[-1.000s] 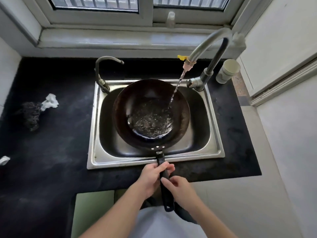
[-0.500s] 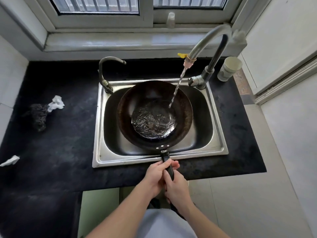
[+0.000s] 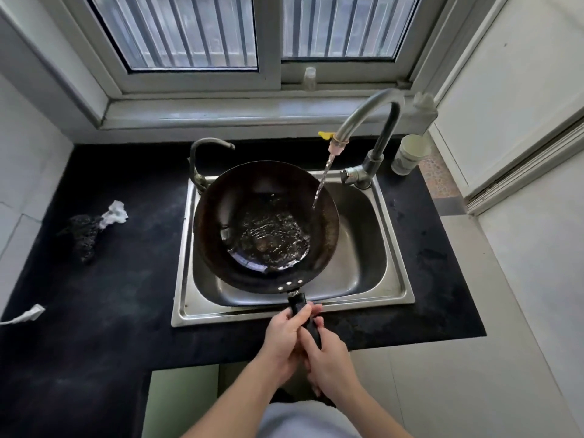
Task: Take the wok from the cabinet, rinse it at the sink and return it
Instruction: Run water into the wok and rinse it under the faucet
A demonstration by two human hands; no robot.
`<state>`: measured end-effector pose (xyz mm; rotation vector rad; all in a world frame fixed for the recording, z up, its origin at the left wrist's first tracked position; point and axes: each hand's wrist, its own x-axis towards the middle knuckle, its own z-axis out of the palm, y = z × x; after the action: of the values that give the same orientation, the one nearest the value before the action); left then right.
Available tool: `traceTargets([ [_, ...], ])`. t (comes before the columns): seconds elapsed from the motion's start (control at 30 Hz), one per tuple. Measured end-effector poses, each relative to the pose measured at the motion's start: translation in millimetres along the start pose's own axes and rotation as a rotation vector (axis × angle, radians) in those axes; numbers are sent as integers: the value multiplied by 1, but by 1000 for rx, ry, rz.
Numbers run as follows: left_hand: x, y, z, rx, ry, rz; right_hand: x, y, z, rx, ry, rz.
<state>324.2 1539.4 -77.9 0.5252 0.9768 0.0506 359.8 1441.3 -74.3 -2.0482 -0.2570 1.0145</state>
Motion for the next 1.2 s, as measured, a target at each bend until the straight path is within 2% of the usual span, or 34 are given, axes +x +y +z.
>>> traceTargets([
  [0.13,-2,-19,-3,-41,17,26,-10,18,-9,-29,-25,23],
  [0.33,0,-33,7,-67,-65,-5,-16,33,-21,-92,28,50],
  [0.5,11,-24,28,-48,-99,-5,1,29,-33,-136,61,41],
  [0.67,13,1,35,-74,-128,20,16,4,-38,-118,11,-1],
  [0.9,5,6,24,-19,-104,59,14,-3,-34,-118,-51,-44],
  [1.2,11,-23,27,-2,-79,-3,2,30,-42,-150,-8,25],
])
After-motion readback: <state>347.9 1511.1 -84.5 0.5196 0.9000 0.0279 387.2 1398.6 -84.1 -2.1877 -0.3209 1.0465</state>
